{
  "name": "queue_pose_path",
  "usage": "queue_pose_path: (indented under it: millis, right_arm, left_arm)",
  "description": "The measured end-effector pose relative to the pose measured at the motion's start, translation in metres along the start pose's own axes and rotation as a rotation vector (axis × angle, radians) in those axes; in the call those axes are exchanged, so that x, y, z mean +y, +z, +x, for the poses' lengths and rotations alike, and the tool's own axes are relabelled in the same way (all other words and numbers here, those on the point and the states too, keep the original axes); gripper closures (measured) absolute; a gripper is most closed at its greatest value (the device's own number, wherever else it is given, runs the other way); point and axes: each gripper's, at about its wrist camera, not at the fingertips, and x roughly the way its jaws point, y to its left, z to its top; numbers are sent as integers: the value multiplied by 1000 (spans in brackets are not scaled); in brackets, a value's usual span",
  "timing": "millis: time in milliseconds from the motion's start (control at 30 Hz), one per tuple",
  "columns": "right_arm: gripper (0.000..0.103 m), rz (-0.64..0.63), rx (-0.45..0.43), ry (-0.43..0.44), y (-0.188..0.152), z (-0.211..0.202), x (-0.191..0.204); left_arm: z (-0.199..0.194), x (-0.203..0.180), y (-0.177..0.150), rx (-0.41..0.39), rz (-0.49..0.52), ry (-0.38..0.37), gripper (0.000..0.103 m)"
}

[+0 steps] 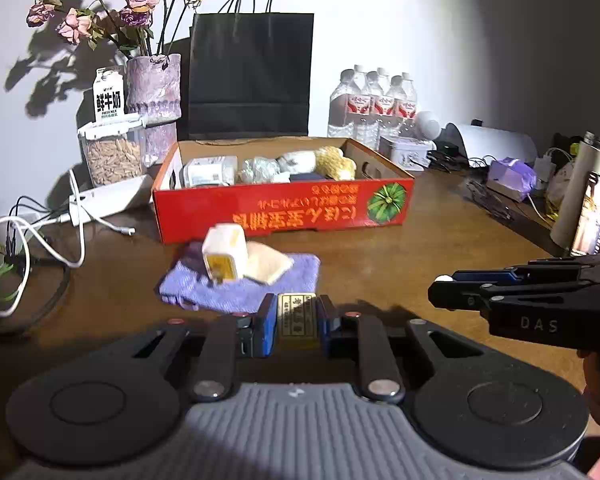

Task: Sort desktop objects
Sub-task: 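Carry the tan box and white cap with both tools over the box, then open both tools to drop the tan box and cap into the box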

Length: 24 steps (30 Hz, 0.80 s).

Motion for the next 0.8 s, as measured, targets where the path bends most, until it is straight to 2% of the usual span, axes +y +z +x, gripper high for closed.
queue_pose_path:
  millis: [133, 300, 500, 633, 733, 800]
  right_arm:
    - [78, -18, -29, 9, 28, 10, -7]
    - [78, -43, -49, 14, 68, 33, -17]
    - [78, -59, -70, 41, 128, 62, -35]
    - [78, -44, -41, 91, 168, 95, -45]
    - [78, 14, 51, 167, 182, 142, -48]
    - [78, 47, 131, 167, 179, 177, -43]
  left_arm:
    - [13, 12, 23, -20, -7, -14, 81]
    - [32, 28, 62, -87, 11, 8, 81]
    - [67, 57, 118, -91, 1, -3, 81]
    - [105, 82, 156, -39, -48, -28, 81]
    - [142, 97, 168, 38, -82, -31, 81]
    - [170, 101, 164, 107, -101, -19, 81]
